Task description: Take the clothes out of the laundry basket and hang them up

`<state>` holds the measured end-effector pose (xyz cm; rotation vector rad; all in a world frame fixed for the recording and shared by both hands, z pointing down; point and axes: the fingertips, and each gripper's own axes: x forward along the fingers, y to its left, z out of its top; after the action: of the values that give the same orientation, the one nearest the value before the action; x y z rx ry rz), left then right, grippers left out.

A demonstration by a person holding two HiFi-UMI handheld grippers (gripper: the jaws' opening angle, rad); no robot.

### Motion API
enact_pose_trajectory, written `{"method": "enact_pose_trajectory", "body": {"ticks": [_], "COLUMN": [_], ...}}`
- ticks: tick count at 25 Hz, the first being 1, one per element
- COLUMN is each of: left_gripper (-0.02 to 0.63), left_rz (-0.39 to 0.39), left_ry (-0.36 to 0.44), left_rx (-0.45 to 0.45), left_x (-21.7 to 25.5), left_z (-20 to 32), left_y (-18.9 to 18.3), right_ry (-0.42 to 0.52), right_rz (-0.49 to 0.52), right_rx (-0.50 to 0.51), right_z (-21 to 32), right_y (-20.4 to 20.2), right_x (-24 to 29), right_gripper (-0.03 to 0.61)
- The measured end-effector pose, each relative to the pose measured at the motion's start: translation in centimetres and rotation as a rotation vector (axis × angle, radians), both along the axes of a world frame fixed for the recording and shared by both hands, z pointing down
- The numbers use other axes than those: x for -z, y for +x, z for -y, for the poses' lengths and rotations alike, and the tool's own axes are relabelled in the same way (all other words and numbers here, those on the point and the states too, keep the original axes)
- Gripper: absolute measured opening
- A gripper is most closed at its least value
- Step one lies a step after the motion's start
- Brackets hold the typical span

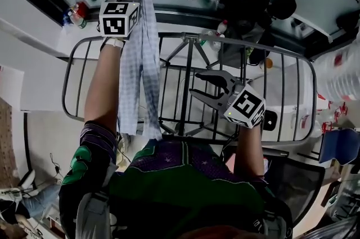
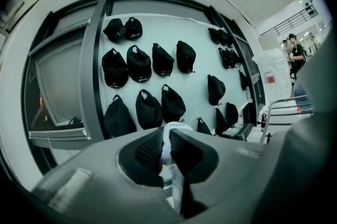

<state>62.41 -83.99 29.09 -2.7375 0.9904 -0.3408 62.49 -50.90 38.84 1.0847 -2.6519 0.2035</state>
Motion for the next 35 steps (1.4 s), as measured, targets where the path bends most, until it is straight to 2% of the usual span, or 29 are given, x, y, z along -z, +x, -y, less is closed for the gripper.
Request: {"method": "enact_pose_trajectory", "body": {"ticks": [5,9,12,14,16,19,25,28,35], "left_gripper": [0.035,0.037,0.045,0.084,0.150,0.183,0.183,0.182,0.173], "left_rz": [0.100,0.118,0.166,0.203,0.238,0.278,0.228,0.171,0.027], "left_ry": [-0.099,-0.190,-0.250,-0.294,-0.334,-0.366,-0.379,-0.365,-0.316], "left_rx": [0.031,0.048,0.044,0.025,-0.004,-0.019,-0.016,-0.016,-0.031], "left_x": [-8.0,-12.7,-15.2,-16.6,-17.7,-19.2,-19.0,-17.6,-13.4], "left_z": [1.0,1.1,0.9,0.4,-0.3,-1.1,-2.8,-3.9,-7.7], "left_y": [-0.2,-1.0,-1.2,-1.1,-1.0,-1.7,-3.6,-4.9,-9.5], "right_ry": [-0.032,-0.051,-0.058,-0.060,-0.056,-0.052,-0.027,0.000,0.079], "right_rz": [0.001,-0.003,-0.001,0.003,0.007,0.013,0.017,0.027,0.042], "right_rx": [0.003,0.005,0.009,0.013,0.020,0.017,0.002,-0.017,-0.137], "right_z": [0.0,-0.1,-0.2,-0.2,-0.2,-0.2,-0.3,-0.1,-0.6], "right_y": [0.4,0.1,0.0,0.0,-0.2,-0.2,-0.6,-1.1,-2.6], "right_x": [-1.2,-2.0,-2.3,-2.4,-2.4,-2.2,-1.7,-1.0,1.7], "right_gripper": [0.163,0.163,0.163,0.163,0.163,0.163,0.163,0.163,0.163]}}
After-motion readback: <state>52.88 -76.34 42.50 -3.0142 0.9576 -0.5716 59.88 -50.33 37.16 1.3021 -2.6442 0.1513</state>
